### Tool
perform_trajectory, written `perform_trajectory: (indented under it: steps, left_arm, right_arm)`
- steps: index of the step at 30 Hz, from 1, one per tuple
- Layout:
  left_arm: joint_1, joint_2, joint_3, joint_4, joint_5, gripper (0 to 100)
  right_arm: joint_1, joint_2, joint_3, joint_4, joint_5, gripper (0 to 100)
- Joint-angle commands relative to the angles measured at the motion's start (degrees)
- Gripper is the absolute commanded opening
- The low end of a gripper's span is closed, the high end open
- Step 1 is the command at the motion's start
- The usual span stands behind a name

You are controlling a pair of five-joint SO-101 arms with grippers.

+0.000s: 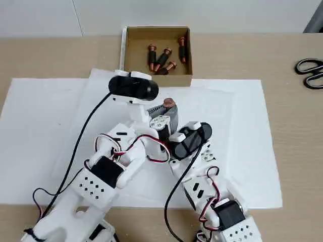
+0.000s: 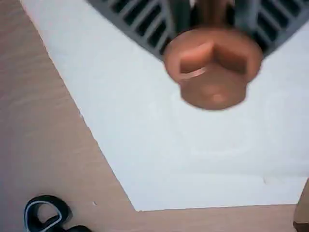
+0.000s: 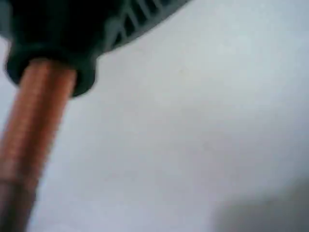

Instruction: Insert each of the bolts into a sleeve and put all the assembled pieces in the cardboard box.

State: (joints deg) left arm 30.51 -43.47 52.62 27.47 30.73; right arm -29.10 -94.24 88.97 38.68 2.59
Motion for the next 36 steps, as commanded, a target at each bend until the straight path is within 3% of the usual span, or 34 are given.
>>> perform_trajectory:
  steps: [1, 12, 24, 31, 36]
  left_arm:
    - [-0.09, -1.76, -0.75, 0.44, 0.26, 1]
    - [2.02, -1.93, -3.65, 15.56, 0.09, 1]
    - [4.92, -1.93, -2.07, 17.05, -4.4, 1]
    - [4.31, -2.02, -5.93, 27.96, -4.04, 22]
    - [-2.9, -2.02, -14.9, 39.12, -4.04, 29]
  right_arm:
    - [-0.4, -1.01, -0.79, -1.63, -0.62, 0.4]
    - [-0.4, -1.1, -0.88, -1.63, -0.62, 0.4]
    - [-0.4, -1.1, -1.85, -1.54, -0.53, 0.4]
    - [-0.4, -1.1, -1.85, -1.54, -0.53, 0.4]
    - [-0.31, -1.1, -1.85, -1.45, -0.53, 0.4]
